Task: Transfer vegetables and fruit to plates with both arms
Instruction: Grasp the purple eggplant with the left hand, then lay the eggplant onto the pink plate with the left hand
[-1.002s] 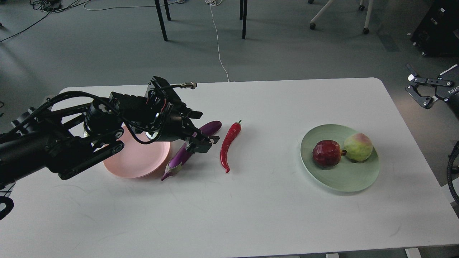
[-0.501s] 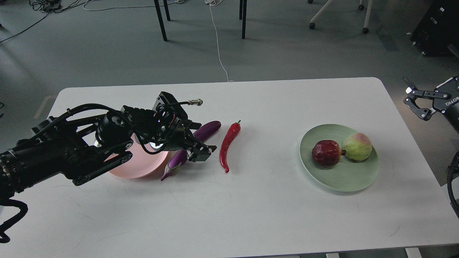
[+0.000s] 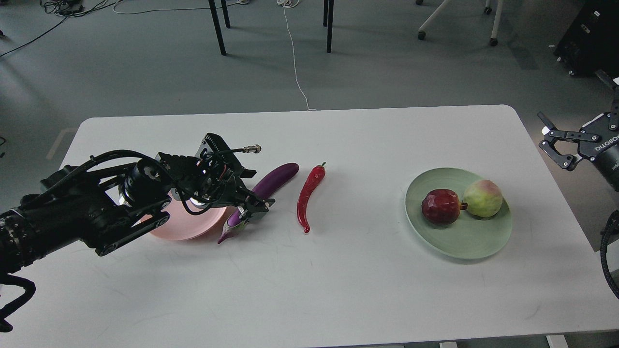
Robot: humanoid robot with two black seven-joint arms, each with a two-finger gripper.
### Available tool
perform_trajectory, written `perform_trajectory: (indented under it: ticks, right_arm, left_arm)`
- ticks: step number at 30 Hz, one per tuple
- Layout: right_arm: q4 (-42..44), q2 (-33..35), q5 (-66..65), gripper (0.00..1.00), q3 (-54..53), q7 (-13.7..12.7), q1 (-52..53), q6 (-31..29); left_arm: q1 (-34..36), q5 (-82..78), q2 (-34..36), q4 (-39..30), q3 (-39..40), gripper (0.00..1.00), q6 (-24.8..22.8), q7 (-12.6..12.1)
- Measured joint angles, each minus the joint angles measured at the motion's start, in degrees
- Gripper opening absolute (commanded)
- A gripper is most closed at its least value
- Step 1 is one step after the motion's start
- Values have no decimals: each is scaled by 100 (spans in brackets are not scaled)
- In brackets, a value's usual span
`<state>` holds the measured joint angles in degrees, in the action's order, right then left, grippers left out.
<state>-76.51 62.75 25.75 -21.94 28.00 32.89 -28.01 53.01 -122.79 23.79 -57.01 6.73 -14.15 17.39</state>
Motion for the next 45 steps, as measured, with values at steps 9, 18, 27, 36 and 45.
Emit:
perform_trajectory:
  ticks: [9, 18, 27, 36, 45]
  right_arm:
    - [-5, 0, 0, 100, -10, 0, -5, 0]
    - [-5, -12, 0, 99, 1, 0, -5, 1]
    - [3, -3, -8, 100, 5, 0, -3, 1]
    - [-5, 9, -9, 100, -4, 0, -2, 1]
    - [16, 235, -112, 99, -13, 0, -2, 1]
  left_arm:
    - [20, -8, -153, 158, -82, 78, 0, 1]
    - [9, -7, -222, 416, -93, 45, 0, 13]
    - [1, 20, -218, 513, -93, 24, 12, 51]
    - [86, 118, -192, 158, -18, 14, -102, 1]
    - [765, 1044, 762, -1502, 29, 16, -784, -121]
